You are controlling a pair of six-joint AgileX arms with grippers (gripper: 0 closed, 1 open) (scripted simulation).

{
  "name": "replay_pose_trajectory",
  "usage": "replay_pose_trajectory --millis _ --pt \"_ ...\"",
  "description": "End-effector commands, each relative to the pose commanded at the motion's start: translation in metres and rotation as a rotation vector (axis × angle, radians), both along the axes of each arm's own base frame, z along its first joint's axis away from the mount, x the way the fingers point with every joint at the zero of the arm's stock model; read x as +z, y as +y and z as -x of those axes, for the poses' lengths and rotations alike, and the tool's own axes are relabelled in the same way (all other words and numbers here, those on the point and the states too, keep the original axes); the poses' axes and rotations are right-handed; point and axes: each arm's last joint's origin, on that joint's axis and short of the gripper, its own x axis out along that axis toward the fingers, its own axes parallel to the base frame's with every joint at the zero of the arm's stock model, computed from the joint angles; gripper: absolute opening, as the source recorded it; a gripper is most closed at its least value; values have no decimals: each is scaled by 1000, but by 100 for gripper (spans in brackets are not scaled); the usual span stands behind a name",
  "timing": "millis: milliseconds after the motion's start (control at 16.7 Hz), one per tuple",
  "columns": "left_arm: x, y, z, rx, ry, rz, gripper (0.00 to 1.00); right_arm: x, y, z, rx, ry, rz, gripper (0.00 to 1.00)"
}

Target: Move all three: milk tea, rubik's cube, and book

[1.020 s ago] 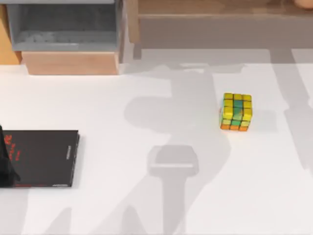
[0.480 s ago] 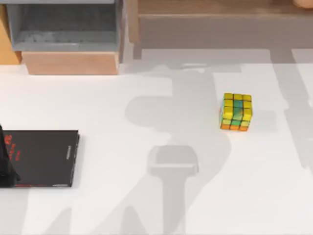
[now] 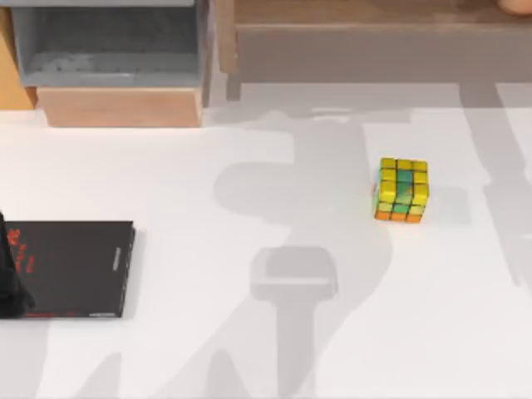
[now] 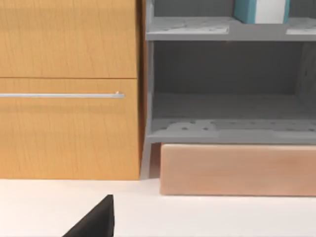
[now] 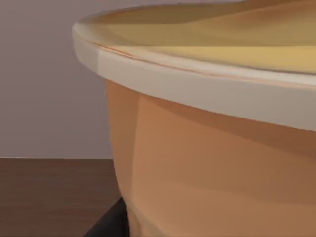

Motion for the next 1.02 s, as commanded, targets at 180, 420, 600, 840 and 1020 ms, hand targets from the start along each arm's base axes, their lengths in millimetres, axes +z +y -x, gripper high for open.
replay_pose_trajectory --millis 180,420,600,840,1020 --pt "0 0 0 0 0 0 100 0 0 0 0 0 0 0" --pt "0 0 0 0 0 0 100 0 0 0 0 0 0 0" --pt "0 0 0 0 0 0 100 1 1 1 3 -3 -2 0" --pt "0 0 0 0 0 0 100 9 1 27 -1 -5 -2 0" --pt "0 0 0 0 0 0 100 6 1 60 0 13 -1 0"
